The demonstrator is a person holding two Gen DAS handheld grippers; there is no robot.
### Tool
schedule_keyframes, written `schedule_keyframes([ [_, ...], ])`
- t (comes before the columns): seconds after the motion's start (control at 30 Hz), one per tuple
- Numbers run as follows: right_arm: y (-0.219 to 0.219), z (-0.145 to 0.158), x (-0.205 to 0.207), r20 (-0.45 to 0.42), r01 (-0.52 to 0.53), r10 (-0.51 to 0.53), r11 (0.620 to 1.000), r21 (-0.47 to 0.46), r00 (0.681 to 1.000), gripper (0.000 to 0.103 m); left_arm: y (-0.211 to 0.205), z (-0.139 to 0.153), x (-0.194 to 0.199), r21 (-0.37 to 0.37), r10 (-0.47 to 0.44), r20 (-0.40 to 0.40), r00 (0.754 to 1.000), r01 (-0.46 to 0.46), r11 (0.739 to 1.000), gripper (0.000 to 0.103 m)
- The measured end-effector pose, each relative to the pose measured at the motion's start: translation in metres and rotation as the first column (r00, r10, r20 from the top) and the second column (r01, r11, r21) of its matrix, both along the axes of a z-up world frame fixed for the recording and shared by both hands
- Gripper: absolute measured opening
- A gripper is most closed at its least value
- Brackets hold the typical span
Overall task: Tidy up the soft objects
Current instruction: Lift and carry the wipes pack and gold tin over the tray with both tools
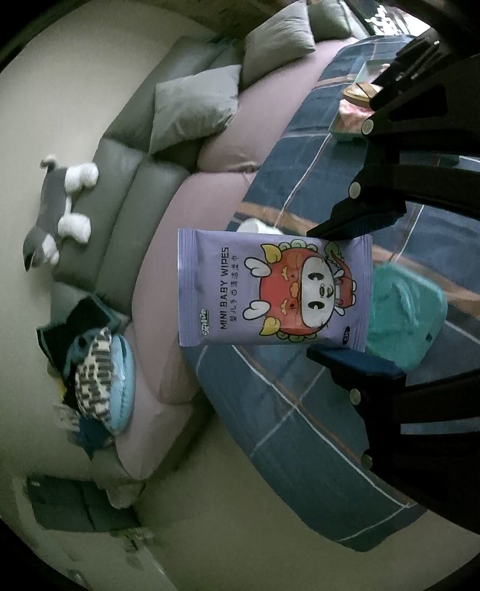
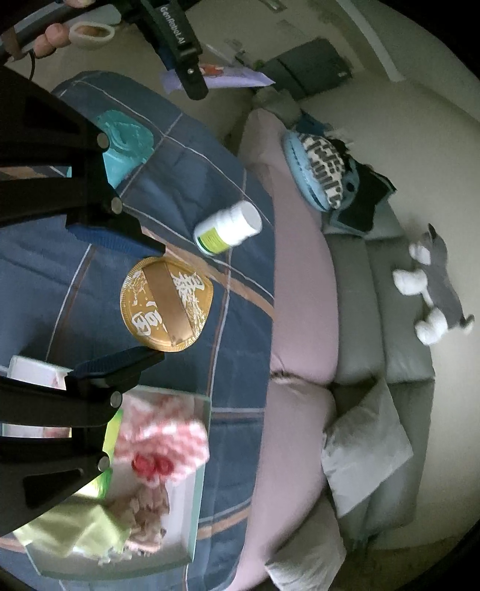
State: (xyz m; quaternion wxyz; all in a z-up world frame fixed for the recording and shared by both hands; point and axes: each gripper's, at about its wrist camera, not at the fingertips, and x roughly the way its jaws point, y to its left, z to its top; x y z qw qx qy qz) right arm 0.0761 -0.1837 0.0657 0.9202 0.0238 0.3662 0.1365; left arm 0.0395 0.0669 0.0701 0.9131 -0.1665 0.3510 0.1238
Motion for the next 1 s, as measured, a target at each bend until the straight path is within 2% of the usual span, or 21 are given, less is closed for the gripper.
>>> schedule_keyframes([
  [0.23, -0.038, 0.009, -0.009, 0.008, 0.096, -0.096, 0.995, -0.001, 0.995, 0.052, -0.047, -0.001, 0.013, 0.0, -0.156, -0.004, 0.988, 0.156, 0.988, 0.057],
  [0.57, -0.107, 0.019, -0.021, 0.018, 0.261, -0.261, 0.965, 0.018, 0.965, 0.052, -0.123, -0.009, 0.025, 0.031, -0.343, -0.039, 0.938, 0.344, 0.938, 0.057],
  [0.77, -0.157, 0.024, -0.035, 0.02, 0.382, -0.383, 0.923, 0.047, 0.924, 0.052, -0.167, -0.006, 0.022, 0.067, -0.444, -0.039, 0.895, 0.445, 0.893, 0.057],
  [1.0, -0.205, 0.023, -0.048, 0.005, 0.501, -0.503, 0.862, 0.081, 0.864, 0.052, -0.218, -0.012, 0.022, 0.102, -0.548, -0.069, 0.834, 0.552, 0.828, 0.057],
])
